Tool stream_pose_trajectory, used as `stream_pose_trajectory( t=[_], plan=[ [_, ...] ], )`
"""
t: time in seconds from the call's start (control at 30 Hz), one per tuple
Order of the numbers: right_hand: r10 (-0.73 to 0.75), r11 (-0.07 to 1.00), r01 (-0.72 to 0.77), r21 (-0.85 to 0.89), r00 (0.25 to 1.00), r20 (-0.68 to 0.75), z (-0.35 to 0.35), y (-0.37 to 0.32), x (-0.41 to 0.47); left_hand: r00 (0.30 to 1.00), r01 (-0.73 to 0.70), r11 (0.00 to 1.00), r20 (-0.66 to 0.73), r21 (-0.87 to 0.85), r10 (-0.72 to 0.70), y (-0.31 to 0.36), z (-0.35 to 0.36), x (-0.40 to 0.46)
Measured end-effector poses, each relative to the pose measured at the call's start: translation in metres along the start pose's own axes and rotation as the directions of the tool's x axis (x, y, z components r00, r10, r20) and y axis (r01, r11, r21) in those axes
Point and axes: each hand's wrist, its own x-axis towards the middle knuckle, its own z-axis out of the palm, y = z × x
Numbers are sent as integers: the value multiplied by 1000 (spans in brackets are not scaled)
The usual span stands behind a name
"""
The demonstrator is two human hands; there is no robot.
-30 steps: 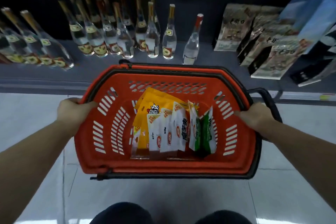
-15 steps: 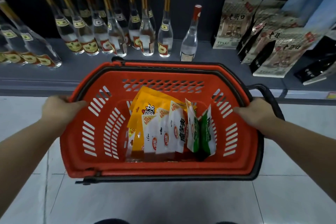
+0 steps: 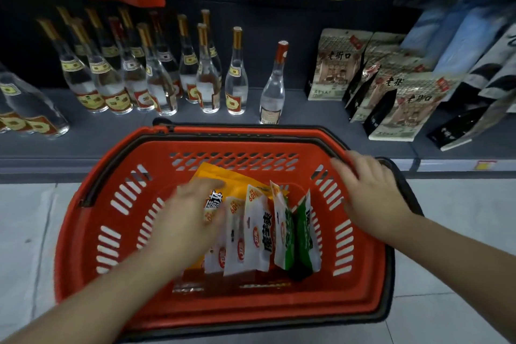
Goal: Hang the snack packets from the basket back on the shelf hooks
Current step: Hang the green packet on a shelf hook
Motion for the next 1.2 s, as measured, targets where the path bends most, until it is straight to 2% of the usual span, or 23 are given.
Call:
stream_pose_trajectory(
  t=[0.03,0.07,0.13,0.2,0.27,0.3,0.4,0.5,0.57,0.63,0.7,0.77,0.8,0.87,0.9,0.97,1.07,1.2],
  plan=[
    [-137,988,137,-70,991,3,-3,-3,5,988,19,992,156,-128,1,23,13,-2],
    [-257,958,264,-116,964,67,-5,-7,10,954,44,978,299,-204,20,45,29,-4],
    [-403,893,432,-127,893,201,-11,-18,22,855,83,971,517,-224,46,86,56,-5],
    [-367,887,443,-131,848,383,-13,-25,33,764,122,972,644,-202,38,108,78,-3],
    [-347,871,460,-173,825,445,-9,-32,43,703,182,968,711,-174,-4,110,98,1],
    [-333,867,460,-190,820,465,-6,-33,46,695,199,970,718,-140,-39,108,106,2],
    [-329,874,453,-177,818,473,-2,-37,54,746,176,983,659,-55,-97,93,115,9],
    [-383,911,412,27,817,431,-2,-43,60,787,233,965,606,-119,-115,73,104,17],
    [-389,920,345,185,857,339,-3,-45,66,810,301,940,563,-160,-164,58,90,20],
    [-364,897,272,349,902,232,-9,-46,73,827,436,860,497,-267,-265,44,75,22],
    [-307,840,185,510,937,165,-24,-50,79,821,556,661,457,-503,-343,31,61,23],
    [-220,724,95,684,970,98,-40,-54,83,825,559,418,431,-716,-364,20,50,22],
    [-161,633,43,773,984,77,-46,-56,84,839,526,315,421,-790,-346,15,47,22],
    [-49,386,-43,921,996,68,-54,-59,86,872,460,203,397,-865,-286,10,43,23],
    [-5,274,-60,960,998,64,-56,-60,86,885,436,194,379,-879,-270,11,43,23],
    [63,121,-58,991,997,51,-57,-59,89,898,400,235,328,-886,-294,12,42,28],
    [44,-80,-125,989,991,129,-58,-53,91,919,331,294,237,-897,-314,14,31,43],
    [-122,-136,-313,940,947,297,-54,-49,91,944,253,324,159,-912,-289,12,5,60]
  ],
)
